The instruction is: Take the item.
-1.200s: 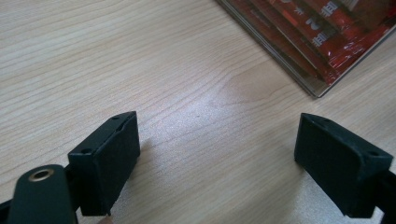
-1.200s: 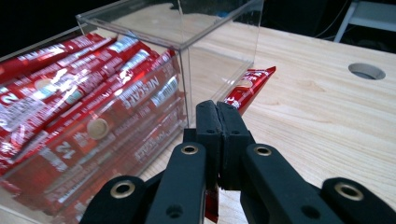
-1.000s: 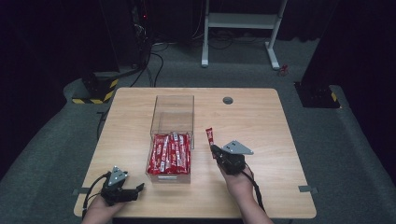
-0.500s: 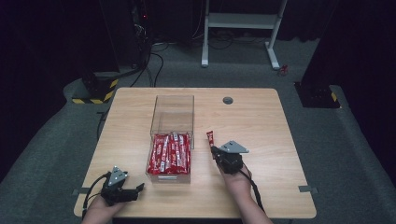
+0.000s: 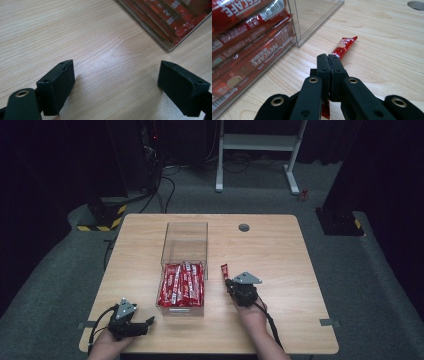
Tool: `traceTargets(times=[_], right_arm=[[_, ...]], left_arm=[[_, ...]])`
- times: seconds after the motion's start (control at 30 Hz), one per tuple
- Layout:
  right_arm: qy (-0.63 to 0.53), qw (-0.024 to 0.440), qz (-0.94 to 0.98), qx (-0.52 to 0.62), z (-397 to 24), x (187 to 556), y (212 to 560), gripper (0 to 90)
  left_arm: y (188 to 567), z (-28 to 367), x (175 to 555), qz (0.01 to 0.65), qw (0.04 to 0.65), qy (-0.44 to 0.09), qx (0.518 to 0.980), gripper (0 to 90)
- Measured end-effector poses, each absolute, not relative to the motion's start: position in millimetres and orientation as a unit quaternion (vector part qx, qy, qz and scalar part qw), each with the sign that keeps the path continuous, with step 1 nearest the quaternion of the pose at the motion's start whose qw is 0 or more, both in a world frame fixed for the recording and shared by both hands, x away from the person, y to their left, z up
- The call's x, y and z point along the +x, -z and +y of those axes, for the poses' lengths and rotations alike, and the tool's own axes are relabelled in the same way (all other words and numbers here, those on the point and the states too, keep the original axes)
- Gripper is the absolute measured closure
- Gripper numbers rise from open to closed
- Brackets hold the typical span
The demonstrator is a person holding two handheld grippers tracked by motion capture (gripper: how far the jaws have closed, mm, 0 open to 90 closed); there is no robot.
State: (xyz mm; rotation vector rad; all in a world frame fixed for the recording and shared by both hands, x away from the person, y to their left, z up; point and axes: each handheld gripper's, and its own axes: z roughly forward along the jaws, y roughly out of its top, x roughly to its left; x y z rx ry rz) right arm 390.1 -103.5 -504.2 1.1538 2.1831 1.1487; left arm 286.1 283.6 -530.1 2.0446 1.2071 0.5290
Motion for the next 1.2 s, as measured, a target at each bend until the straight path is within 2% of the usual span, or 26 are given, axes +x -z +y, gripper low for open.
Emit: traceTargets(times=[0.73, 1.2], right_arm=[[-0.392, 0.188, 0.799, 0.416, -95.7, 390.5, 519.0, 84.3], [-0.416, 0.190, 0.791, 0.406, -97.9, 385.4, 507.4, 69.5]], left_arm=[[530.1, 283.7, 286.0, 0.465, 0.347, -0.203, 0.789, 14.5], [530.2, 283.7, 286.0, 0.465, 0.348, -0.204, 0.789, 14.5]])
